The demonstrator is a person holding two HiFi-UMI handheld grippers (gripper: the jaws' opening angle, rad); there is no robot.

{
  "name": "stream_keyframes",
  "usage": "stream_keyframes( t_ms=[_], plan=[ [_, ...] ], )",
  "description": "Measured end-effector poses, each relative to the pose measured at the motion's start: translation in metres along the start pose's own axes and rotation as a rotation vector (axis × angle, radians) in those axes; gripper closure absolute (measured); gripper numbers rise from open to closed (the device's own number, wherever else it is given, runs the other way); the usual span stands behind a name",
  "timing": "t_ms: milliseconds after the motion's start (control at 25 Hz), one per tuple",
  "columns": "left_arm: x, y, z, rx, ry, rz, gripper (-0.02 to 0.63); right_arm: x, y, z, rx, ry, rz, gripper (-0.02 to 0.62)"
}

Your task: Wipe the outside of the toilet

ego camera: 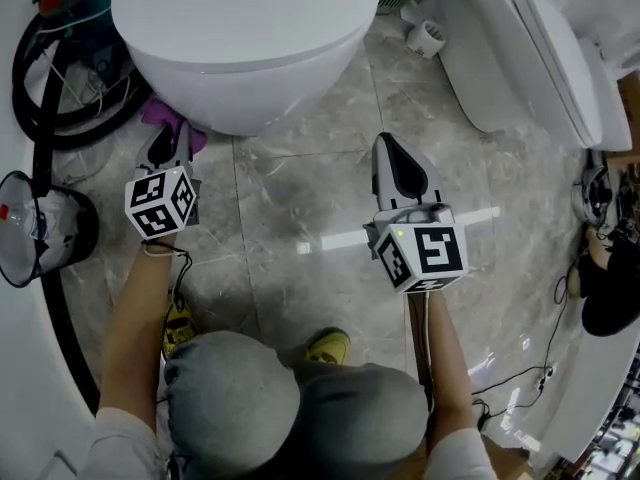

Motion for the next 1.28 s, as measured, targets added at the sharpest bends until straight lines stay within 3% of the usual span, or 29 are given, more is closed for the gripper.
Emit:
stream_keyframes(
  t_ms=[80, 320, 600, 800, 1120, 1280],
  plan=[
    [0.002, -0.009, -0.001, 0.000, 0.001, -0.018, 0.520, 0.002, -0.004, -0.002, 0.005, 0.002, 0.003, 0.586],
    [0.004, -0.041, -0.012, 0.080, -0.001, 0.067, 0.520, 0.008, -0.007, -0.002, -0.004, -0.001, 0.015, 0.586],
    [0.000, -0.111, -0.026, 0.283, -0.037, 0.249, 0.520, 0.010, 0.001, -0.005, -0.031, -0.011, 0.025, 0.587],
    [-0.011, -0.150, -0.021, 0.392, -0.070, 0.311, 0.520, 0.007, -0.008, -0.014, -0.013, -0.015, 0.024, 0.586],
    [-0.013, -0.188, -0.002, 0.487, -0.068, 0.393, 0.520, 0.007, -0.032, -0.028, 0.045, -0.012, 0.029, 0.586],
    [-0.019, -0.223, 0.011, 0.638, -0.047, 0.423, 0.520, 0.010, -0.043, -0.031, 0.068, -0.005, 0.029, 0.586]
  ],
)
Point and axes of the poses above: the fingertips, and each gripper's own axes: z forward along the fingers, y to its left, x out of its underside, the point moved 3 cm from there along -z, backward along the fingers, and after that the axes turned 14 degrees about z, right-handed, at the moved point
